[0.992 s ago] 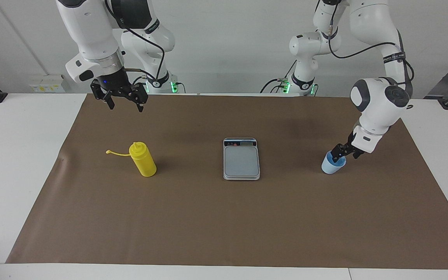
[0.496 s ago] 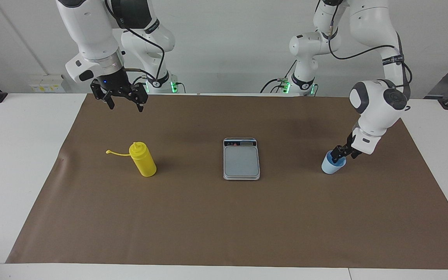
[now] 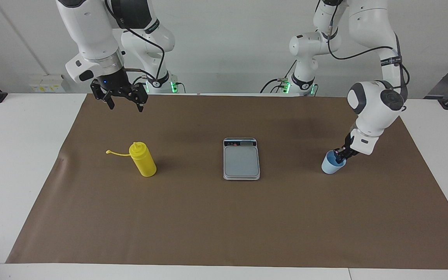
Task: Pour seasoning into cup on scale with both arms
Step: 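Lift the blue cup with the left gripper and lower it onto the scale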
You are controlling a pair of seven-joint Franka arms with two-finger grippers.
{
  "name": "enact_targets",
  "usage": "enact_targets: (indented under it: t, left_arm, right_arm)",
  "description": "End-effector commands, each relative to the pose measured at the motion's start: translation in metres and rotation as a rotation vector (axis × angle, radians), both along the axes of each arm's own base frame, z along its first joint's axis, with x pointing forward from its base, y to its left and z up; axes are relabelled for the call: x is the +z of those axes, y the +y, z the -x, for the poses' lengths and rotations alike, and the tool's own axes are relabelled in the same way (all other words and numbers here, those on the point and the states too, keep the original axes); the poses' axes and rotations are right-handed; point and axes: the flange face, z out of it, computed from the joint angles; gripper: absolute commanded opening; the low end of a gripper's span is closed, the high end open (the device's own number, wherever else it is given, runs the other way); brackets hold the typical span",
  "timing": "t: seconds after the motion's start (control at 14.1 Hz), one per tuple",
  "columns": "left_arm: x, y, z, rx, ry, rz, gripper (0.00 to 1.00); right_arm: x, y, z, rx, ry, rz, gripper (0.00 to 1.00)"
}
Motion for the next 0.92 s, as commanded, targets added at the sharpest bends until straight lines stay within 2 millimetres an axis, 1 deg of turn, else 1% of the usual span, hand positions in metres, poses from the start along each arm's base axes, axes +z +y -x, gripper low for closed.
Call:
enact_targets:
  t: [0.0, 0.07, 0.21, 0.28, 0.35, 0.5, 0.57, 0.71, 0.85]
  left_arm:
    - [0.013, -0.002, -0.008, 0.003, 0.006, 0.014, 0.0]
    - [0.021, -0.002, -0.017, -0.002, 0.019, 0.016, 0.0]
    - [0.053, -0.009, -0.031, -0.02, 0.012, 0.019, 0.0]
    - [0.068, -0.017, -0.036, -0.03, 0.007, 0.021, 0.0]
    - [0.082, -0.031, -0.04, -0.046, 0.005, 0.024, 0.0]
    - [0.104, -0.065, -0.045, -0.076, -0.002, 0.028, 0.0]
    - [0.105, -0.085, -0.047, -0.072, -0.003, 0.029, 0.0]
    - [0.116, -0.134, -0.045, -0.043, -0.035, 0.04, 0.0]
    - [0.115, -0.179, -0.039, -0.057, -0.047, 0.048, 0.0]
  right_arm:
    - [0.001, -0.003, 0.006, 0.004, 0.002, -0.02, 1.0]
    - [0.001, -0.003, 0.006, 0.004, 0.002, -0.02, 1.0]
    - [0.001, -0.003, 0.006, 0.004, 0.002, -0.02, 1.0]
    - [0.001, -0.003, 0.006, 0.004, 0.002, -0.02, 1.0]
    - [0.001, -0.003, 0.006, 0.004, 0.002, -0.02, 1.0]
    - [0.001, -0.003, 0.006, 0.004, 0.002, -0.02, 1.0]
    - [0.001, -0.003, 0.006, 0.004, 0.002, -0.02, 1.0]
    - [0.001, -0.003, 0.006, 0.004, 0.002, -0.02, 1.0]
    - [0.001, -0.003, 0.006, 0.004, 0.002, -0.02, 1.0]
